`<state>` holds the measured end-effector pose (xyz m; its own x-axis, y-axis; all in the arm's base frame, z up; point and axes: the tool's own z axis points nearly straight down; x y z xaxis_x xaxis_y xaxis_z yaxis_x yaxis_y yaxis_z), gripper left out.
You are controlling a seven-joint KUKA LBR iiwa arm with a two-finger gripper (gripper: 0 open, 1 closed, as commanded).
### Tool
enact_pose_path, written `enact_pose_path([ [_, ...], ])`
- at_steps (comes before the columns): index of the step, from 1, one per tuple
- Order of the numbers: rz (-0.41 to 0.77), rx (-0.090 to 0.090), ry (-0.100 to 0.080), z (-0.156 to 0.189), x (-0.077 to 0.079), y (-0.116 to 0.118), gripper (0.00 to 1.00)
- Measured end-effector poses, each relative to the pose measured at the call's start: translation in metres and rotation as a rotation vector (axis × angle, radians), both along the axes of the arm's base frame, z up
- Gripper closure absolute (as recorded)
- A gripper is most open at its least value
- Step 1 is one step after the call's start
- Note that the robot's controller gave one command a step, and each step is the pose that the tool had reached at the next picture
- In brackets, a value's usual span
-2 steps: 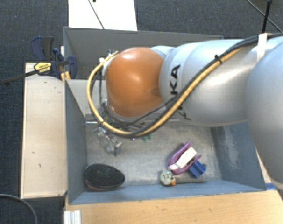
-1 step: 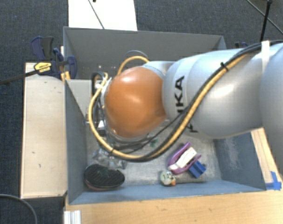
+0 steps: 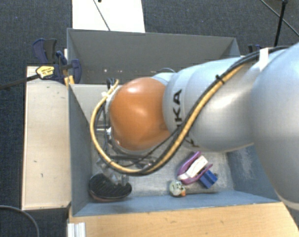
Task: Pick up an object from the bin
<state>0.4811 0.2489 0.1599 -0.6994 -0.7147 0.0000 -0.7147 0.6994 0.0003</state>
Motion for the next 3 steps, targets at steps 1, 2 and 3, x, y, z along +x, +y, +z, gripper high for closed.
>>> enact_pose_path([
  [1, -0.002, 0.001, -0.001, 0.001, 0.0, 0.0, 0.0],
  [2, 0.048, -0.003, 0.004, -0.083, 0.003, -0.008, 0.0],
  [3, 0.043, 0.003, -0.007, -0.078, 0.006, -0.006, 1.0],
])
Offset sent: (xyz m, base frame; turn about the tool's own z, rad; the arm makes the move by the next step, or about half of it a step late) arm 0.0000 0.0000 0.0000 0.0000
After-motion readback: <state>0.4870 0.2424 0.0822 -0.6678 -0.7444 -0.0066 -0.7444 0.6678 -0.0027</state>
